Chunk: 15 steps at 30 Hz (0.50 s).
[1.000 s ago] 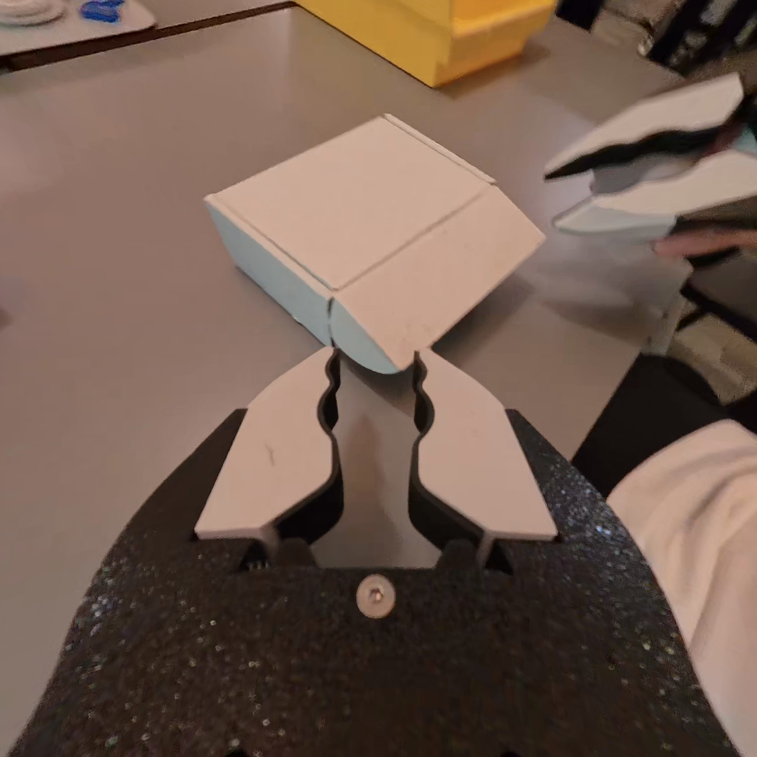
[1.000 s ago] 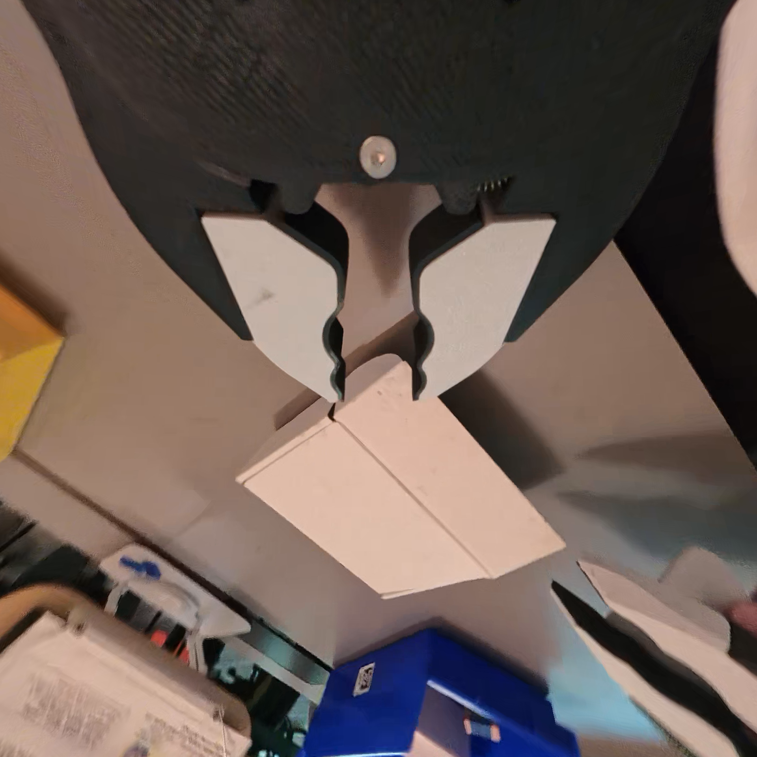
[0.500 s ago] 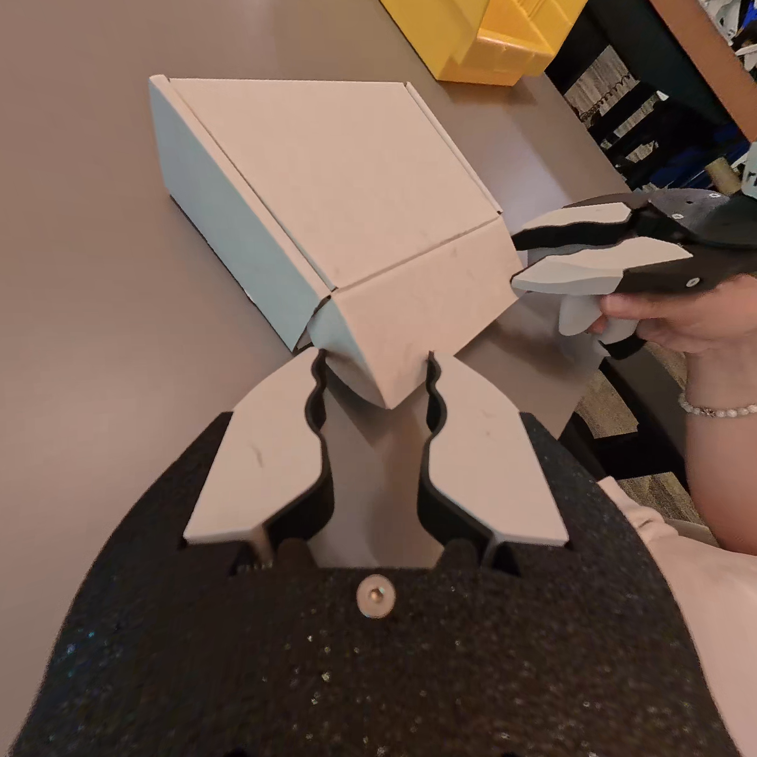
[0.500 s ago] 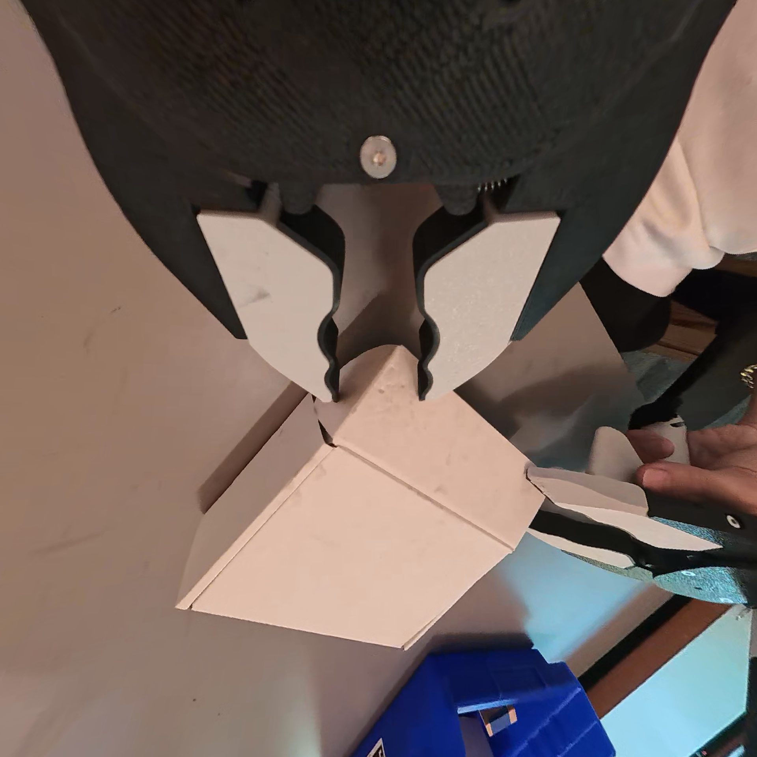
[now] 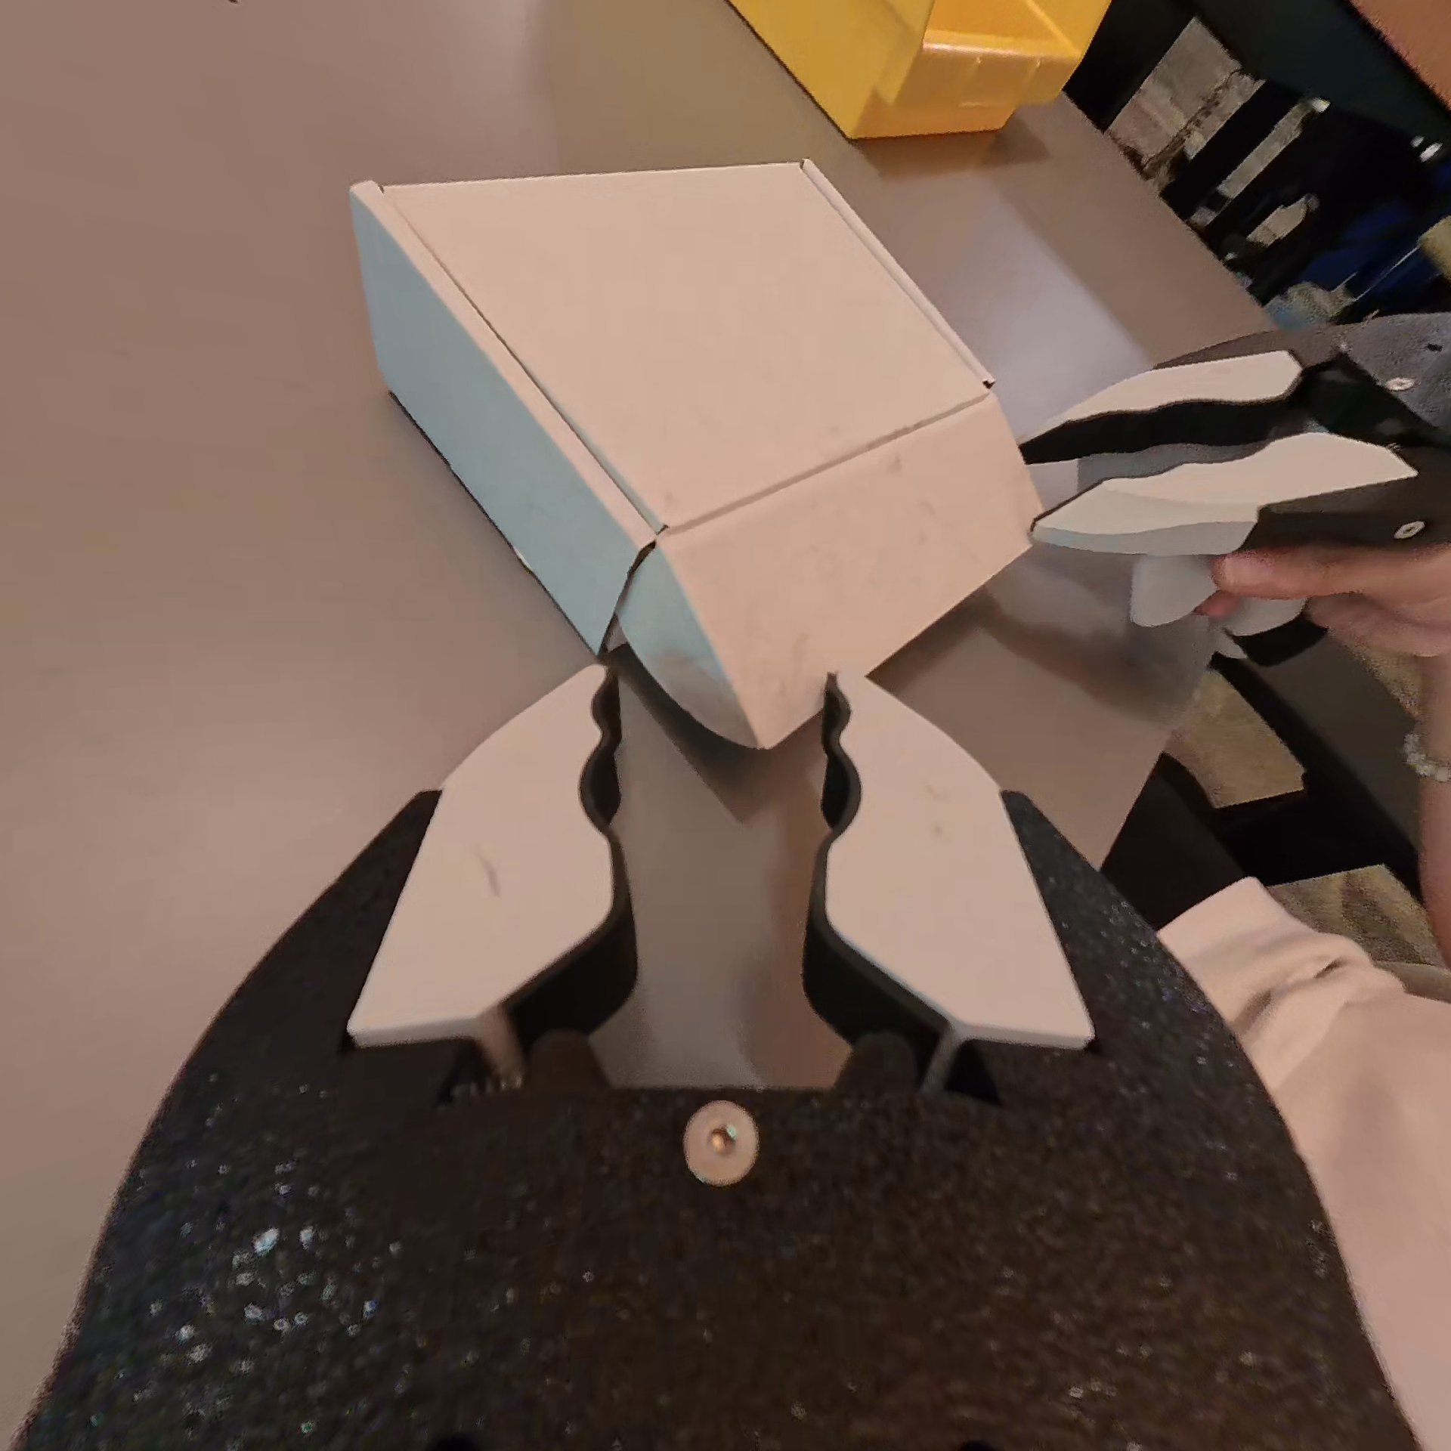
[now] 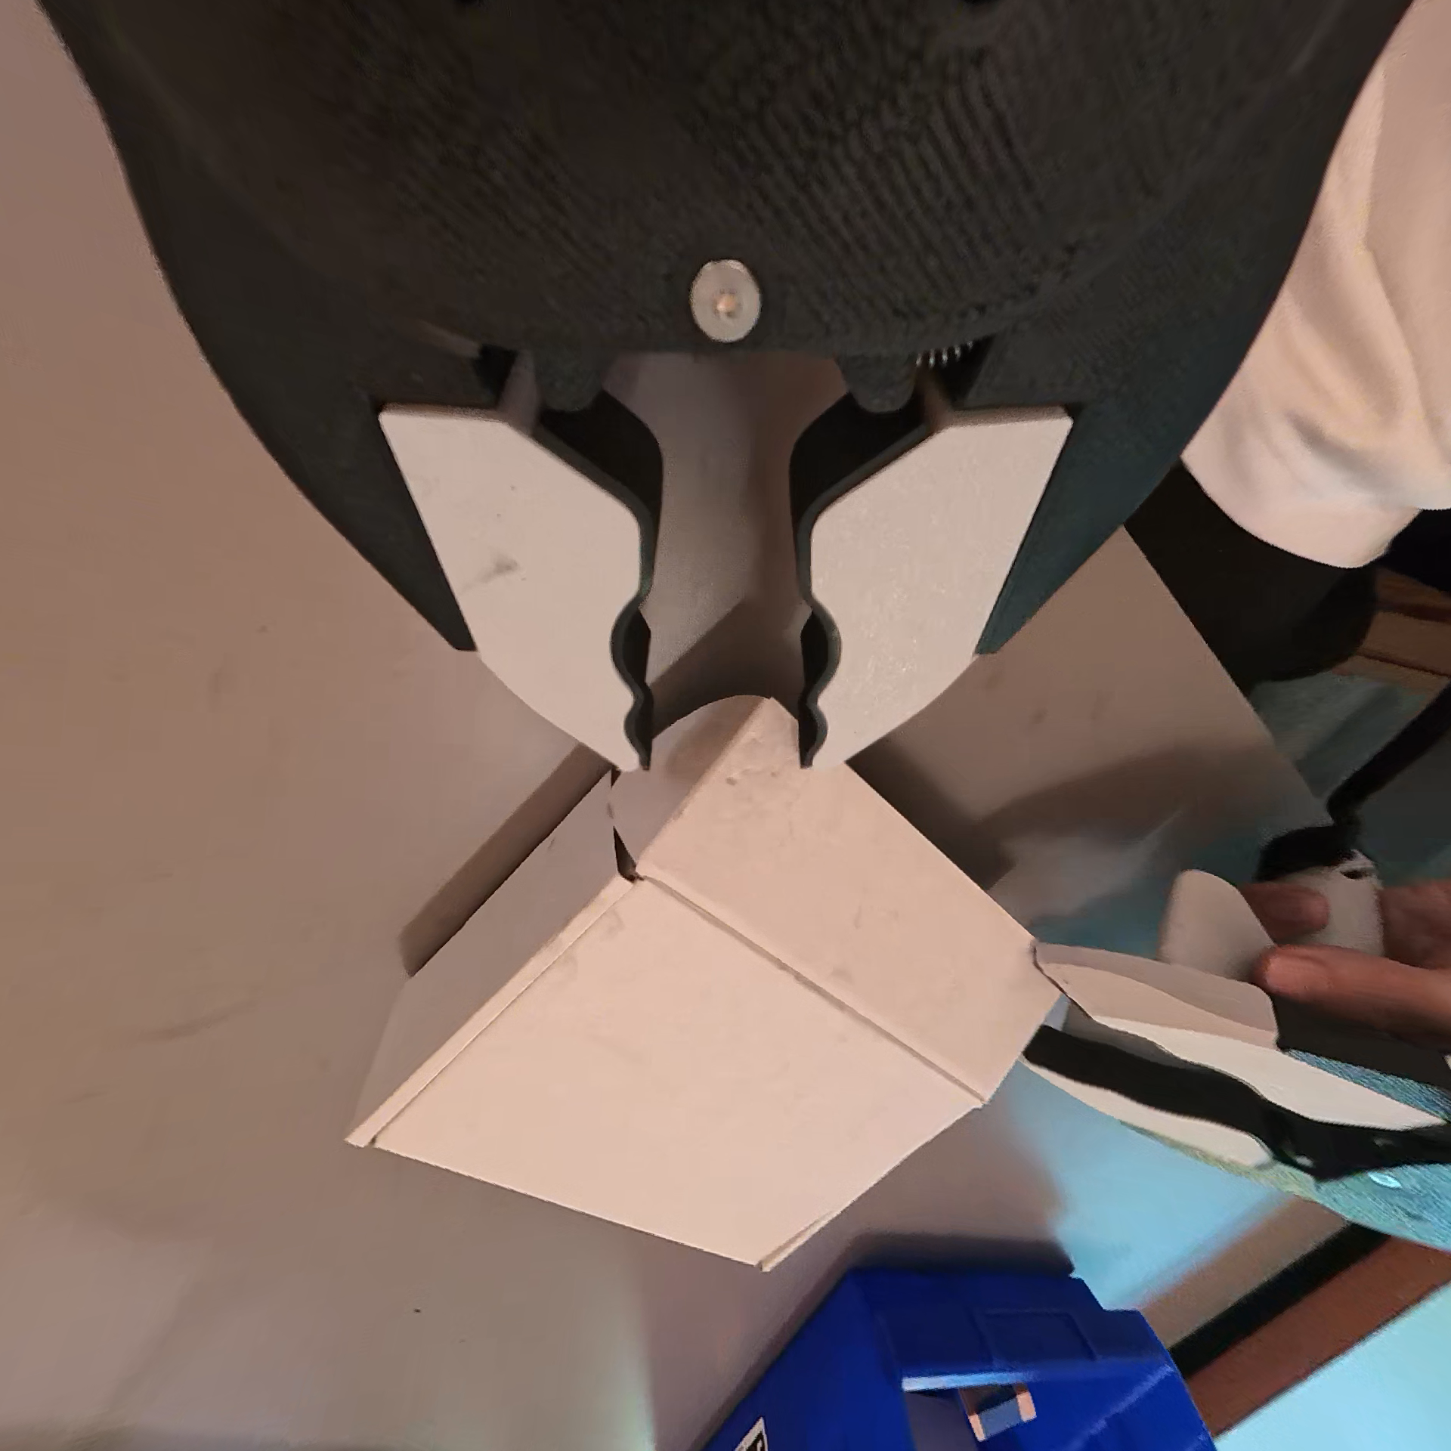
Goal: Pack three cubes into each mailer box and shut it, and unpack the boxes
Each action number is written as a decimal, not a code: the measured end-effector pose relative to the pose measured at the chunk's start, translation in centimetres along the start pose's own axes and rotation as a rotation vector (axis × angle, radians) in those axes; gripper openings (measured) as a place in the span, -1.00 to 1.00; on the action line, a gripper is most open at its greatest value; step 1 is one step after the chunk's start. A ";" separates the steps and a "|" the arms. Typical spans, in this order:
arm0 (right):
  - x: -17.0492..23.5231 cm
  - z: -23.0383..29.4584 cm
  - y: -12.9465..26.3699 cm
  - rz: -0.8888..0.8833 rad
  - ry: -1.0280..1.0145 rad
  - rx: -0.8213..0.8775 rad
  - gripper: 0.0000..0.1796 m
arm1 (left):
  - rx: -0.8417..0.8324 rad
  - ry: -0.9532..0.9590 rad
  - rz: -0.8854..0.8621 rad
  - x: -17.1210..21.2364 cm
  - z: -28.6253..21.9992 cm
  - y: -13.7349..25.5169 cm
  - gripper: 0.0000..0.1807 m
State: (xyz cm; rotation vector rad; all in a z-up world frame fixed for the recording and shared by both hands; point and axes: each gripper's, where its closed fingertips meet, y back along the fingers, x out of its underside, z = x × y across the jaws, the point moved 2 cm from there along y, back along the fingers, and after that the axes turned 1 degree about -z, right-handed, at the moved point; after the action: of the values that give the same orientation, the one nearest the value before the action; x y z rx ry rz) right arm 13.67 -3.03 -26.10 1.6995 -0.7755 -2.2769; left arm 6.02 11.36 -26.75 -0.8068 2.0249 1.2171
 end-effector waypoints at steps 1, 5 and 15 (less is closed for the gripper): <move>0.1 0.1 0.0 0.002 0.008 0.005 -0.60 | -0.014 -0.017 0.004 -0.1 0.1 0.2 -0.46; 0.2 0.7 -0.5 -0.017 0.011 -0.010 -0.59 | -0.052 -0.062 0.015 -0.3 0.5 0.3 -0.46; 0.0 0.8 -1.1 -0.043 -0.033 -0.068 -0.62 | -0.060 -0.037 0.025 -0.9 0.4 -1.1 -0.50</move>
State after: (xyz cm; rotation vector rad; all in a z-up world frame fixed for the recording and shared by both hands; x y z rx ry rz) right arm 13.11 -1.87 -26.55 1.6685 -0.6656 -2.3370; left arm 7.47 11.41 -26.80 -0.7838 1.9825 1.3034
